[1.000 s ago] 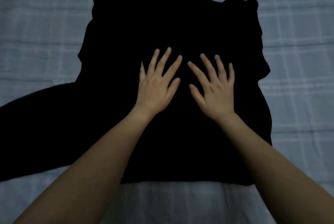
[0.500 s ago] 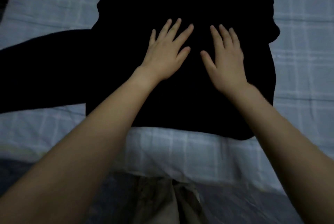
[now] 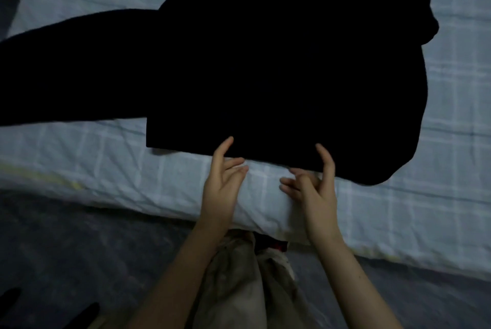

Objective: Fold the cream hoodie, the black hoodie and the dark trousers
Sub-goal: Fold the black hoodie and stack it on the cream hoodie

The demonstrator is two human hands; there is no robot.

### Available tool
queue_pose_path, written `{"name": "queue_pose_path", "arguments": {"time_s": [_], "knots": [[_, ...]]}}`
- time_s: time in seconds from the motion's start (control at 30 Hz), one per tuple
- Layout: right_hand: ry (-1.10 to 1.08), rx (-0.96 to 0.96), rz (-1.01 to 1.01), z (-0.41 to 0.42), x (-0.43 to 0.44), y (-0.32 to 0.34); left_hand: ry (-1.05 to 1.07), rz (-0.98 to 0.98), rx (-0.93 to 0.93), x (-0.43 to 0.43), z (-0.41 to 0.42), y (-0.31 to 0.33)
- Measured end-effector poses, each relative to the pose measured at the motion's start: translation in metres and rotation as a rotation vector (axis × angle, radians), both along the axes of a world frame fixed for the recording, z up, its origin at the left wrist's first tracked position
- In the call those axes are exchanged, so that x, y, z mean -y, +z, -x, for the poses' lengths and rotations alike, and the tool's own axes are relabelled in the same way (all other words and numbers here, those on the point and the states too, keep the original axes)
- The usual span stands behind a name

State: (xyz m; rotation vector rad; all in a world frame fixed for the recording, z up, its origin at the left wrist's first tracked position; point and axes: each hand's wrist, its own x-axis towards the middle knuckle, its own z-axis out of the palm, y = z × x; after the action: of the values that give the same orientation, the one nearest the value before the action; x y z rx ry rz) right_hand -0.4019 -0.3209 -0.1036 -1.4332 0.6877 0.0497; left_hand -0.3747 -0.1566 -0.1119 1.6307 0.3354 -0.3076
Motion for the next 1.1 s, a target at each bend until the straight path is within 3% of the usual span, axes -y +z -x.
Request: {"name": "queue_pose_path", "arguments": {"time_s": [0.23, 0.4, 0.57, 0.67, 0.8, 1.0, 1.1], "knots": [[-0.288, 0.022, -0.108, -0.006, -0.003, -0.003, 0.126, 0.022, -0.113, -0.002, -0.01, 0.004], [-0.302, 0.063, -0.097, -0.013, -0.017, -0.009, 0.203, 0.13, -0.048, 0.016, -0.008, 0.006], [-0.515, 0.129, -0.348, -0.03, -0.006, -0.006, 0.456, 0.484, -0.041, 0.023, -0.016, 0.007], [-0.518, 0.17, -0.348, -0.033, 0.001, -0.003, 0.491, 0.603, -0.066, 0.024, -0.024, 0.005], [-0.373, 0.108, -0.113, -0.036, 0.007, -0.008, 0.399, 0.41, -0.028, 0.019, -0.033, 0.005], [-0.543, 0.119, -0.132, -0.037, 0.031, 0.0, 0.316, 0.099, 0.011, 0.013, -0.037, 0.001], [-0.434, 0.153, 0.158, -0.036, 0.036, 0.013, 0.314, 0.091, 0.086, 0.009, -0.039, 0.016]]}}
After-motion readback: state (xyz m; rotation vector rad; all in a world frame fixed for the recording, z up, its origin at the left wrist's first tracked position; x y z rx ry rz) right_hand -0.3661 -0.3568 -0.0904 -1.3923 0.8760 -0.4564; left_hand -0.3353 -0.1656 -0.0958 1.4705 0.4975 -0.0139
